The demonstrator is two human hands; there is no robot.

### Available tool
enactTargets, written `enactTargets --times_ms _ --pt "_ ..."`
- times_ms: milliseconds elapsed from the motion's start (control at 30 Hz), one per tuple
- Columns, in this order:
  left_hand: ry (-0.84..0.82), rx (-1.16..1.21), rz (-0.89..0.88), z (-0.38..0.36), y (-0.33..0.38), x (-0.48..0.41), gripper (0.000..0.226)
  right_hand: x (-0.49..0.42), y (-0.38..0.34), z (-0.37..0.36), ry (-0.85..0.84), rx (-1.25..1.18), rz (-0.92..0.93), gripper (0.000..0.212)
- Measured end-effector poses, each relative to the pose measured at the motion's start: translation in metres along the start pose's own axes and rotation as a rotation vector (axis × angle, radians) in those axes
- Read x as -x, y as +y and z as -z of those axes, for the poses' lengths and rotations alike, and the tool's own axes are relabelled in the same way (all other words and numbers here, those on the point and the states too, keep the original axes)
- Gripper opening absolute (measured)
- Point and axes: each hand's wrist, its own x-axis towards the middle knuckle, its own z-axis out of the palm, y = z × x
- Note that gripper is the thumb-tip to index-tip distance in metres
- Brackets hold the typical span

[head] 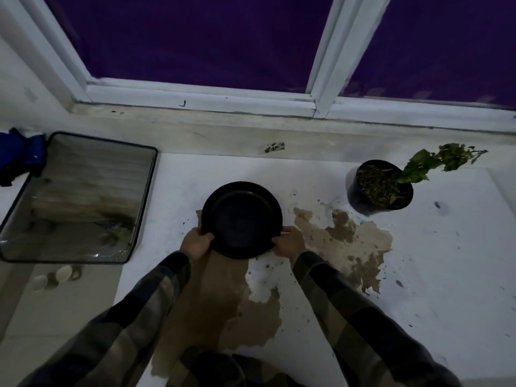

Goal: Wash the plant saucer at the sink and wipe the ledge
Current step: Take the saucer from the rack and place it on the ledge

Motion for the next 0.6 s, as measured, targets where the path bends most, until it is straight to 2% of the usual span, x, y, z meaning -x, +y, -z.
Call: enactTargets --times_ms 100,167,267,467,600 --pt "0.159 -0.317 -0.069 -0.006 0.013 0.001 0.069 0.006 -0.002 0.010 -0.024 -0.012 -0.043 0.036" --pt "0.168 -0.377 -0.128 -0.018 0.033 0.006 0.071 0.009 -0.004 0.026 -0.003 0.035 -0.004 0.041" --pt "0.062 -0.436 -0.252 -0.045 0.064 0.008 0.065 0.011 -0.002 0.064 0.060 0.121 0.095 0.045" --pt "-0.150 -0.530 -0.417 -0.116 0.125 0.005 0.059 0.010 -0.004 0.160 0.262 0.177 0.101 0.023" --pt "-0.257 -0.539 -0.448 -0.165 0.167 0.003 0.060 0.000 -0.005 0.214 0.406 0.102 -0.006 0.046"
